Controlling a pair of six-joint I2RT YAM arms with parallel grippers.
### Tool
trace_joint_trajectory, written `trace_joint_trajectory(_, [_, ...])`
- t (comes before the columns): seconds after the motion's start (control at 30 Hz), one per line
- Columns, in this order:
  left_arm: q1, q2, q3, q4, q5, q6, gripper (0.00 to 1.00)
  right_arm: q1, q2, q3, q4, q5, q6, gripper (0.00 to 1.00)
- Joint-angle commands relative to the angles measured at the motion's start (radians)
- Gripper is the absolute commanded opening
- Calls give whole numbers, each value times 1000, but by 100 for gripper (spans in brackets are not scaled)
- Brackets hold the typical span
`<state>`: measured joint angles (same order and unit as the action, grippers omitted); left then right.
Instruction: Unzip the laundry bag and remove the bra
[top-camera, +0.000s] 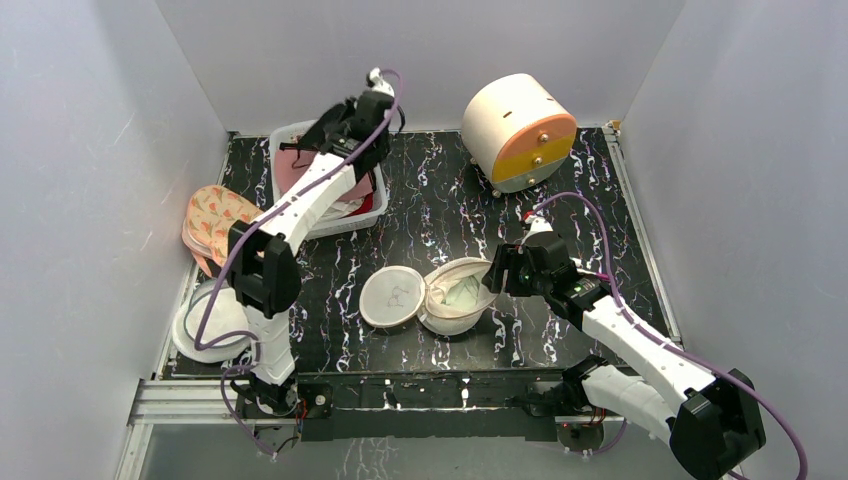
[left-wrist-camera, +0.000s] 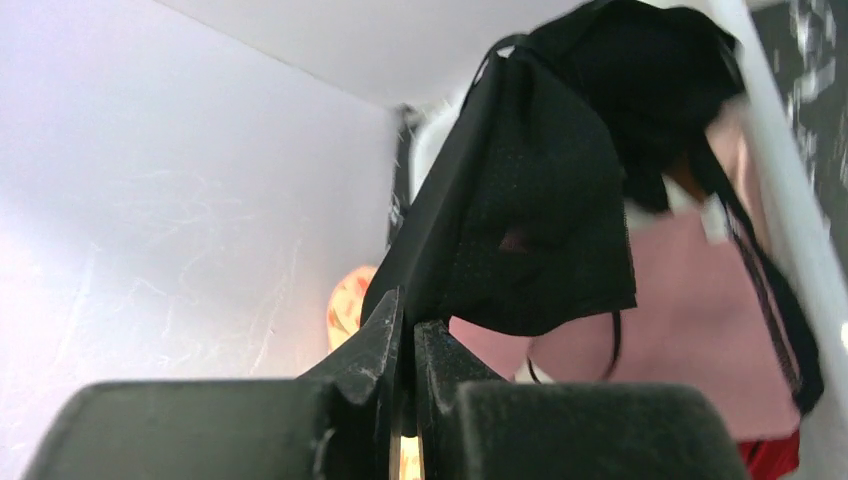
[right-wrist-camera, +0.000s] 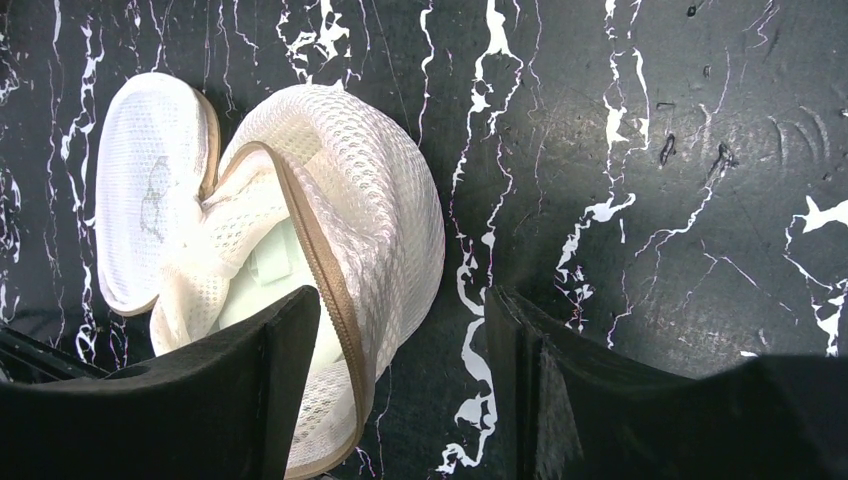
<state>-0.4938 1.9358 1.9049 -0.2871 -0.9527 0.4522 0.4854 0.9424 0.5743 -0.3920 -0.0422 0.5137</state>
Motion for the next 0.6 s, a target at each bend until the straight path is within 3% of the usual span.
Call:
trace_joint_trajectory(0.0, [0,-50,-161,-12,58,-18,0,4,-24,-2,45,2,-12,60])
trace_joint_trajectory(0.07, [-2,-84,-250,-64,147,-92,0,4,-20,-4,46,-2,-14,60])
trace_joint_trajectory(0.3, [-2,-154,-499,-70,164,-178,0,3,-10,-4,44,-8,-14,60])
trace_joint_trajectory(0.53, [1,-192,-563,-111,195,-302,0,4,-20,2,35,-9,-7,60])
trace_joint_trajectory(0.57, [1,-193,-561,-122,189,-319,12,3,-20,1,36,-10,-7,60])
